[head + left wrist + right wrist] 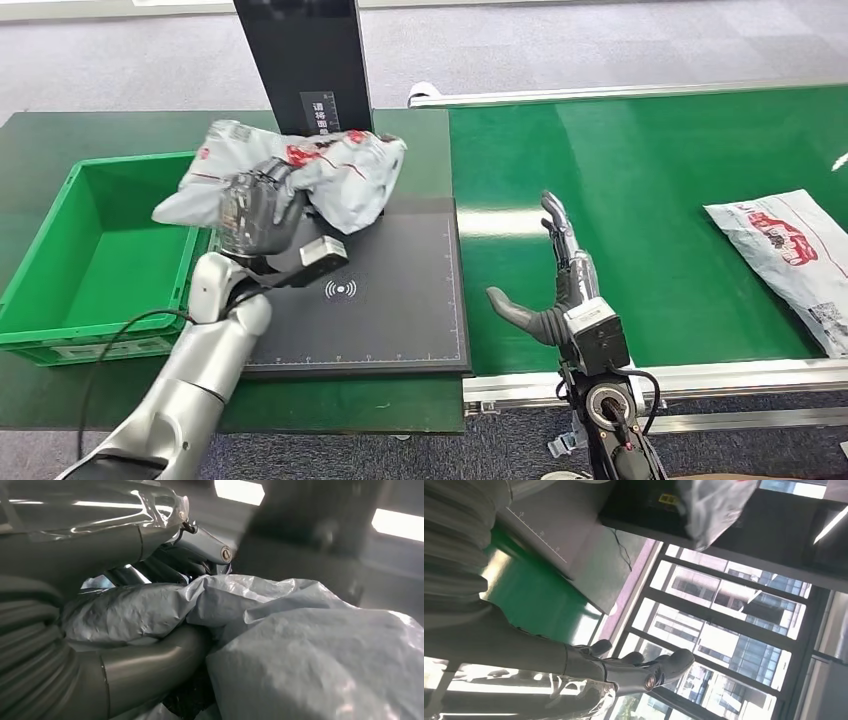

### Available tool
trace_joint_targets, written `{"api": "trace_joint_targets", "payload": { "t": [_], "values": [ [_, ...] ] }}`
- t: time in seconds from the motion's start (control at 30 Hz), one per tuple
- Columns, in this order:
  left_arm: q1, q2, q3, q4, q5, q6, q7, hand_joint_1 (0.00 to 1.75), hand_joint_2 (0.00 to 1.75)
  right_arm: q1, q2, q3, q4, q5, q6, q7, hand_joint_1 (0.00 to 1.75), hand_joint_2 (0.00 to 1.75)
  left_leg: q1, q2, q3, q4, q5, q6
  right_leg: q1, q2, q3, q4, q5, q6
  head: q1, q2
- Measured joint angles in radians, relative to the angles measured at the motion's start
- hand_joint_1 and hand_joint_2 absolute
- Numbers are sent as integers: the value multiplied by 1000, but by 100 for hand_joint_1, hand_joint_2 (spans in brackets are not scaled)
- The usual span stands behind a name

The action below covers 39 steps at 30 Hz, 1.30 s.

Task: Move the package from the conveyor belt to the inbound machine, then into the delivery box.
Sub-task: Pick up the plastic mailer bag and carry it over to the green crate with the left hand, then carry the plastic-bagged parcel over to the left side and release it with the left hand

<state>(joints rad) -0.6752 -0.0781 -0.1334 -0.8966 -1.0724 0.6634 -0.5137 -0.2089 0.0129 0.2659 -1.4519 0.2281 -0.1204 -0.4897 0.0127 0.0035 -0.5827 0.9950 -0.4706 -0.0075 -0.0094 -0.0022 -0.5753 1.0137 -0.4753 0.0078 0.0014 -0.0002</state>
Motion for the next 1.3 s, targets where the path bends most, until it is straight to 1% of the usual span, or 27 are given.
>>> {"api": "trace_joint_targets", "payload": {
  "t": [0.13, 0.23, 0.5, 0.63, 0.77, 0.9, 0.97, 1.03, 1.1, 1.13, 1.2, 1.3],
  "values": [
    [-41, 50, 74, -33, -19, 0, 11, 175, 175, 0, -8, -4, 0, -4, -7, -2, 0, 175, 0, 0, 0, 0, 0, 0, 0, 0, 0, 0, 0, 0, 0, 0],
    [-56, 70, 101, -44, -22, 0, 14, 175, 175, 0, -11, -4, 0, -4, -7, -2, 0, 175, 0, 0, 0, 0, 0, 0, 0, 0, 0, 0, 0, 0, 0, 0],
    [-62, 89, 122, -53, -25, 0, 15, 175, 175, 0, -14, -4, 0, -5, -7, -2, 0, 175, 0, -1, 0, 0, 0, 0, 0, 0, 0, 0, 0, 0, 0, 0],
    [-63, 91, 140, -60, -71, 0, 44, 175, 175, 0, -15, -4, 0, -5, -8, 1, 0, 175, 0, 0, 0, 0, 0, 0, 0, 0, 0, 0, 0, 0, 0, 0],
    [-86, 114, 209, -57, -117, 0, 69, 175, 175, 0, -19, -4, 0, -5, -10, 5, 0, 175, 0, 1, 0, 0, 0, 0, 0, 1, 0, 0, 0, 0, 0, 0],
    [-139, 160, 304, -31, -188, 0, 95, 175, 175, 0, -21, -4, 0, -6, -12, 6, 0, 175, 0, 1, 0, 0, 0, 0, 0, 1, 0, 0, 0, 0, 0, 0],
    [-168, 188, 344, -3, -237, 0, 131, 175, 175, 0, -21, -4, 0, -6, -11, 7, 0, 175, 0, 1, 0, 0, 0, 0, 0, 2, 0, 0, 0, 0, 0, 0],
    [-196, 227, 373, 60, -312, -1, 229, 175, 175, 0, -21, -4, -1, -6, -7, 10, 0, 175, 0, 2, 0, 0, 0, 0, 0, 2, 0, 0, 0, 0, 0, 0],
    [-209, 278, 397, 150, -365, -1, 345, 175, 175, 0, -20, -4, -7, -5, 2, 14, 0, 175, 0, 4, 1, -1, 0, 0, 0, 4, -1, 1, 0, -1, 0, 0],
    [-207, 302, 408, 191, -374, -1, 380, 175, 175, 1, -20, -4, -11, -4, 7, 17, 0, 175, 0, 6, 1, -1, 0, 0, 0, 5, -1, 1, 0, -1, 0, 0],
    [-196, 339, 427, 255, -380, -1, 413, 175, 175, 1, -19, -4, -20, -3, 13, 22, 0, 175, 0, 6, 0, -1, 0, 0, 0, 5, -2, 1, 0, -1, 0, 0],
    [-183, 374, 445, 320, -386, -1, 432, 173, 175, 1, -17, -3, -26, -1, 16, 24, 0, 175, 0, 4, -1, -1, 0, 0, 0, 4, -2, 1, 0, -1, 0, 0]
  ]
}}
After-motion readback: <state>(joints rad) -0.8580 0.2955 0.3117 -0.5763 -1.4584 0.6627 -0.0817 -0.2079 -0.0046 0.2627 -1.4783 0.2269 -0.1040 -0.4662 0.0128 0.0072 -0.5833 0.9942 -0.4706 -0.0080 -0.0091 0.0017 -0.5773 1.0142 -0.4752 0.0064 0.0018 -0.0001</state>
